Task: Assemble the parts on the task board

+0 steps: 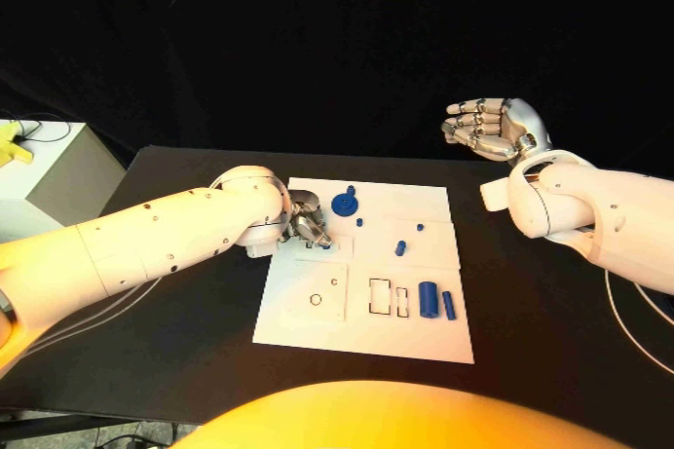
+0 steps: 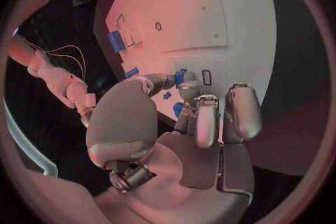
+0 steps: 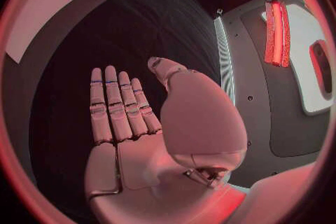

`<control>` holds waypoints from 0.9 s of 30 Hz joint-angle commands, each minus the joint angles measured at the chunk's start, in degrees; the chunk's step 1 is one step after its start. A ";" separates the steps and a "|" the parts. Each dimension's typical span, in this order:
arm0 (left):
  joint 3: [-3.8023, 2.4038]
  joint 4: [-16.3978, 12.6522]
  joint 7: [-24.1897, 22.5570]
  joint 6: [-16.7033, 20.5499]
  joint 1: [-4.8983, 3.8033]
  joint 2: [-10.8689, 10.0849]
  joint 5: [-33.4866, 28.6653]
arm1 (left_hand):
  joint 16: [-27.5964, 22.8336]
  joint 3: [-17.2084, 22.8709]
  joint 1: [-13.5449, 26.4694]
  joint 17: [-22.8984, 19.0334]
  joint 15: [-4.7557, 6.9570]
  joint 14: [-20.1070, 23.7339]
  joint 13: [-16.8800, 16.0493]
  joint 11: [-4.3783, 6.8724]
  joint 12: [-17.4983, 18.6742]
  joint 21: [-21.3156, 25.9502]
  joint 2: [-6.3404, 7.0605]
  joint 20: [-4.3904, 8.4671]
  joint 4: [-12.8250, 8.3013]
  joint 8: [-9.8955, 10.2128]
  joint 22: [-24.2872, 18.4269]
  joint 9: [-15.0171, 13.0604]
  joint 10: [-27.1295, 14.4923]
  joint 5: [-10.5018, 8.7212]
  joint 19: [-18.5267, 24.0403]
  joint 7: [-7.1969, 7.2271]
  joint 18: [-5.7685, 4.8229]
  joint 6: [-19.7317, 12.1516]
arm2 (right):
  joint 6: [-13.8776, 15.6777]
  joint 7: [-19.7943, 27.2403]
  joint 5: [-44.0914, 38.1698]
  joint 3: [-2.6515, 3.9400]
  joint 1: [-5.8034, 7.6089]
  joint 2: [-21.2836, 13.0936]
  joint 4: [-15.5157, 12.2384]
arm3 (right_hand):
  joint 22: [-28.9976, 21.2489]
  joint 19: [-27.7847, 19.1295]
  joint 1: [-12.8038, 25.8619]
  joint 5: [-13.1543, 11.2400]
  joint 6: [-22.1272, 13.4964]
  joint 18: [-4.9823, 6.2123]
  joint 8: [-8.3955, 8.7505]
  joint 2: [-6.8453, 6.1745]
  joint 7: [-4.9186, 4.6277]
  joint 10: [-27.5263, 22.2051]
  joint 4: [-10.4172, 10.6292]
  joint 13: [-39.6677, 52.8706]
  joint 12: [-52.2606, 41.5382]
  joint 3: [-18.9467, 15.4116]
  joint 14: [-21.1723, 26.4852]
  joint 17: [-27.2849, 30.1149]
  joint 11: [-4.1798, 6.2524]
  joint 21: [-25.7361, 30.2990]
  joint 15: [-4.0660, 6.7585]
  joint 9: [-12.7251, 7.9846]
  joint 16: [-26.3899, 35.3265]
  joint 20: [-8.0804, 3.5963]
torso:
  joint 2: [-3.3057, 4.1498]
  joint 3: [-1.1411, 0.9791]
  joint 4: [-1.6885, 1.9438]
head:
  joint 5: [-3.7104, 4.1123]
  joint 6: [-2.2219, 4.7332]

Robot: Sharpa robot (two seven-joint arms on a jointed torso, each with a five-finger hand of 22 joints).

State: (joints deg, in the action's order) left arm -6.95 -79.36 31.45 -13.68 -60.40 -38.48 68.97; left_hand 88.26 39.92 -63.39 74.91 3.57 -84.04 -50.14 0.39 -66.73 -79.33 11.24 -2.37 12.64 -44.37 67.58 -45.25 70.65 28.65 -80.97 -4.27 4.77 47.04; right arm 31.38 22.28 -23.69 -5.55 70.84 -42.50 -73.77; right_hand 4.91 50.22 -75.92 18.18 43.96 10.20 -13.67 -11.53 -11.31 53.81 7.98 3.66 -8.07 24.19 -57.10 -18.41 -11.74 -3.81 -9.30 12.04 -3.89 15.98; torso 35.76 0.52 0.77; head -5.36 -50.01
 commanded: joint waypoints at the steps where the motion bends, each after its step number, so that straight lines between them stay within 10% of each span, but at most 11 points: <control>1: 0.36 0.10 0.89 -3.89 0.40 0.43 0.41 | 0.27 13.88 0.11 12.76 0.55 -5.24 -0.03 0.18 -0.22 -0.32 -0.41 0.19 -13.46 -0.15 0.10 0.05 0.39 0.29 -0.12 0.32 -0.33 0.42 | -0.93 0.68 -0.24 0.01 0.00 -0.03 -0.13 | -0.05 0.29 0.41 0.23 0.29 0.31 0.32 -0.01 -4.17 0.15 -0.27 -0.05 0.37 0.02 0.35 0.05 -0.30 0.08 -0.24 -0.08 0.17 -0.03 | -0.03 0.00 0.03 | -0.04 0.01; 27: 0.56 1.32 1.01 -1.69 0.39 1.68 0.56 | 0.73 8.96 2.40 13.47 0.95 -5.47 -2.55 0.82 -1.88 -0.27 -2.49 0.51 -11.04 -0.39 0.38 -0.38 2.99 -0.98 -0.26 1.24 -0.40 1.46 | -0.96 0.17 -0.32 0.01 -0.01 -0.12 -0.18 | -0.21 0.23 0.44 0.37 0.33 0.30 0.38 0.03 -4.23 0.25 -0.37 -0.05 0.58 -0.01 0.40 0.25 -0.35 0.11 -0.28 -0.13 0.18 0.00 | 0.04 0.03 0.02 | 0.35 0.01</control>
State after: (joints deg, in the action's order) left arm -6.88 -78.10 31.99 -14.43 -60.63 -37.08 69.72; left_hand 88.76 39.10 -60.79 74.91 3.99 -84.05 -52.61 1.13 -68.27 -79.33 9.42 -2.15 11.82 -44.83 67.95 -45.62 73.25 27.94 -81.18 -3.37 4.77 48.53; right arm 31.12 22.12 -23.71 -5.56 70.82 -42.63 -73.89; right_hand 4.75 50.22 -75.93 18.18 43.96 10.20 -13.68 -11.53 -11.31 54.02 7.98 3.67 -7.83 24.20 -56.89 -18.20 -11.94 -3.81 -9.51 12.00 -3.89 15.98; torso 35.79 0.54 0.76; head -5.06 -50.01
